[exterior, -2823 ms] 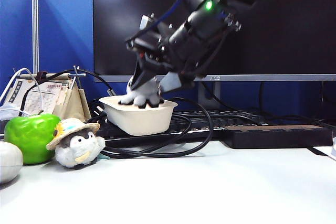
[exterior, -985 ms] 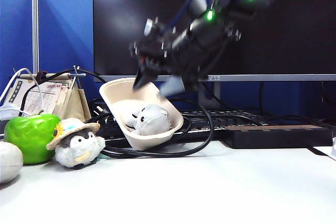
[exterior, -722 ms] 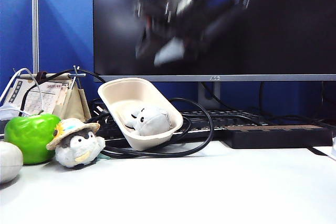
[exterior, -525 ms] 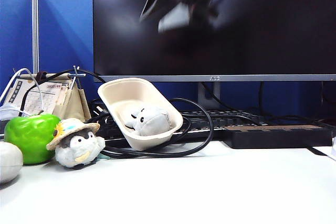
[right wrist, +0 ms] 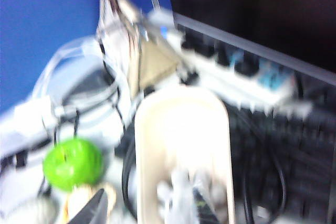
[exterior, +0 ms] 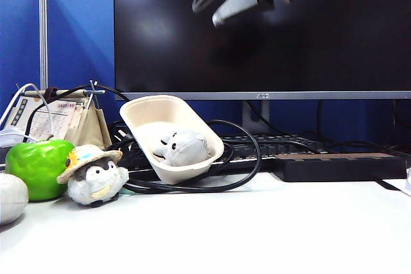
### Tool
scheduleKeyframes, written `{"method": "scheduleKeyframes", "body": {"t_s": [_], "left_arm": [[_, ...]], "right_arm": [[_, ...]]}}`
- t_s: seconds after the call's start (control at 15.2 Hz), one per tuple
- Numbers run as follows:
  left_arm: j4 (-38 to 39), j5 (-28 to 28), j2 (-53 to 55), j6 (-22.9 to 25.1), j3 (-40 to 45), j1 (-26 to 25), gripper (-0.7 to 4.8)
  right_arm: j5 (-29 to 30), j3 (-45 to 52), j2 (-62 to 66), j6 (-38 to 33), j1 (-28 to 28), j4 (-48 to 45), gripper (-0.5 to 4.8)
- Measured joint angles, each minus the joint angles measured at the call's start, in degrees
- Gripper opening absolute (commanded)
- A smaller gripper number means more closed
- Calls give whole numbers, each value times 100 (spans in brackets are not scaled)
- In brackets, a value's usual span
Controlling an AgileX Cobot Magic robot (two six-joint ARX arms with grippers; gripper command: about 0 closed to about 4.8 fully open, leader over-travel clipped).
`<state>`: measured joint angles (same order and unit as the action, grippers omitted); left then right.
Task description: Identity fluffy octopus among items on the table, put them into the paper lunch box.
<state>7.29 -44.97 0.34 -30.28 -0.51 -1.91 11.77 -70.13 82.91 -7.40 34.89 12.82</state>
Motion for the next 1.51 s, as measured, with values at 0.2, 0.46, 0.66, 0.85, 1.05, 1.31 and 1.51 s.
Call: {"method": "scheduleKeyframes", "body": {"t_s": [0.2, 0.46, 0.66, 0.85, 1.05, 1.31, 1.51], "left_arm": [[0, -4, 0, 0, 0, 0, 98], [0, -4, 0, 0, 0, 0, 98], [2, -4, 0, 0, 0, 0, 98], [0, -4, 0, -13, 0, 0, 98], [2, -4, 0, -20, 0, 0, 98], [0, 0, 0, -17, 0, 0, 98], [0, 4, 0, 0, 0, 0, 98]], "right_arm": [[-20, 17, 116, 0, -2, 557, 207], [-15, 7, 570, 0, -2, 671, 211], [-15, 9, 1596, 201, -4, 133, 211], [-15, 9, 2000, 304, -37, -385, 211], [22, 7, 2146, 339, -245, -973, 211], [188, -236, 2129, 321, -481, -1062, 211], [278, -472, 2135, 321, -461, -1040, 211]]}}
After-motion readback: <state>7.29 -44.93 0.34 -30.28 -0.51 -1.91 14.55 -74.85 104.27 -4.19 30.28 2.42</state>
